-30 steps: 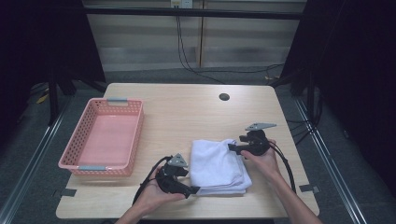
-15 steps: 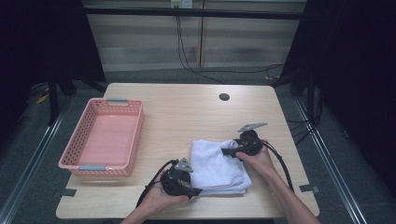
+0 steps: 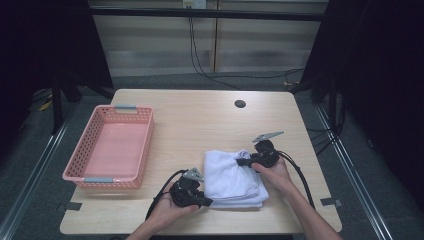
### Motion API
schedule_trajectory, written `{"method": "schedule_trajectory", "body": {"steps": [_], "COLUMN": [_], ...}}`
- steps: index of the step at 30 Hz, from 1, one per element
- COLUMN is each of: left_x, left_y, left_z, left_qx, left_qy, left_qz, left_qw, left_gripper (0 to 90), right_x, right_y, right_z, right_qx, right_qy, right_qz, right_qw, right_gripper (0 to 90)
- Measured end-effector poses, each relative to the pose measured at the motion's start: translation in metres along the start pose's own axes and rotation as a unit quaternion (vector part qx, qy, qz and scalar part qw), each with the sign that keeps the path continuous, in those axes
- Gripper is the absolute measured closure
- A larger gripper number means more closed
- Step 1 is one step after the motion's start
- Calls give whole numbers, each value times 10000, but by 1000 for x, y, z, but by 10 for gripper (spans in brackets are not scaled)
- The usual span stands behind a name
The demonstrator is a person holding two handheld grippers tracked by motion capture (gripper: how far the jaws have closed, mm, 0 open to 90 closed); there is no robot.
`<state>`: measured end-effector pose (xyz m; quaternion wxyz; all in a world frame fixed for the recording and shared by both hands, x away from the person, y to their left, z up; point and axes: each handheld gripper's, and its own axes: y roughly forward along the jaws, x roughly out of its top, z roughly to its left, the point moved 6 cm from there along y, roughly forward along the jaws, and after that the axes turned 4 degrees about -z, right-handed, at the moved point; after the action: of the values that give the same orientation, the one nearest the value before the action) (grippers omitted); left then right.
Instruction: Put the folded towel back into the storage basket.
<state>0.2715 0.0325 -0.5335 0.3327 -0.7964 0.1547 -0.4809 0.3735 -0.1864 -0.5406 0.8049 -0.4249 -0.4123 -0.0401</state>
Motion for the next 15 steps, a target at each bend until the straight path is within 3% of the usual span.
{"method": "schedule_trajectory", "body": {"steps": [7,10,12,15], "left_x": [4,4,6,9], "left_y": [-8,-12,-15,-21], "left_z": [-4,-4,-3,-3], "left_qx": [-18,-47,65,-81], "left_qy": [47,1,-27,-55], "left_qz": [-210,-182,-249,-384], "left_qw": [9998,9998,9997,9992], "left_gripper": [726,727,727,727], "right_x": [4,7,11,14], "right_y": [0,-1,-3,-4], "right_z": [3,5,5,6], "right_qx": [69,133,187,200], "right_qy": [47,30,2,1], "right_qz": [-20,-18,-83,-106], "right_qw": [10000,9999,9998,9997], "right_gripper": [703,706,707,708]}}
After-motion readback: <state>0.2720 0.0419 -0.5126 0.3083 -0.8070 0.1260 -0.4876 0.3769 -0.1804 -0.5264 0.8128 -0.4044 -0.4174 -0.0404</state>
